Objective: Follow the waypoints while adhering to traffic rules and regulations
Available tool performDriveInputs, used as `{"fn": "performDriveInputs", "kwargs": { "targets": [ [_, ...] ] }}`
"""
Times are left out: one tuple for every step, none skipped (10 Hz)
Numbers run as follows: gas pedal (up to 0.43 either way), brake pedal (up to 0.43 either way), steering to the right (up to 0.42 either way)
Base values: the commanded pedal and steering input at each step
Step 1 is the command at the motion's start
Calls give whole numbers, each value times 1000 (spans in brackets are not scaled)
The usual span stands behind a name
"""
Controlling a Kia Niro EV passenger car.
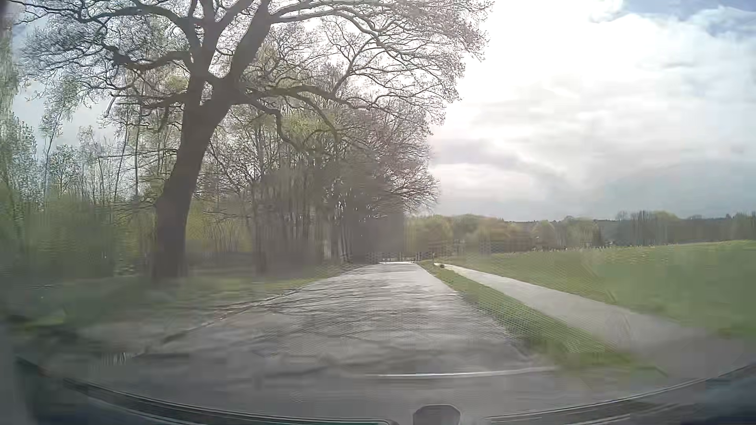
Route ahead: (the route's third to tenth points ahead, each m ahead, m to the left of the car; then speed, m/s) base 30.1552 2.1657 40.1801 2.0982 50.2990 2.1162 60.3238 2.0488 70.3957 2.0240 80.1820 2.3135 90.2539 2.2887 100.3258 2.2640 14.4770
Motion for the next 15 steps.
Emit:
{"fn": "performDriveInputs", "kwargs": {
  "targets": [
    [169,0,-2],
    [169,0,-2],
    [169,0,-2],
    [169,0,-2],
    [157,6,-2],
    [157,0,-2],
    [157,0,-2],
    [157,0,-2],
    [157,0,-2],
    [157,0,-2],
    [157,0,-2],
    [138,0,-2],
    [138,0,-2],
    [138,0,-2],
    [138,0,-2]
  ]
}}
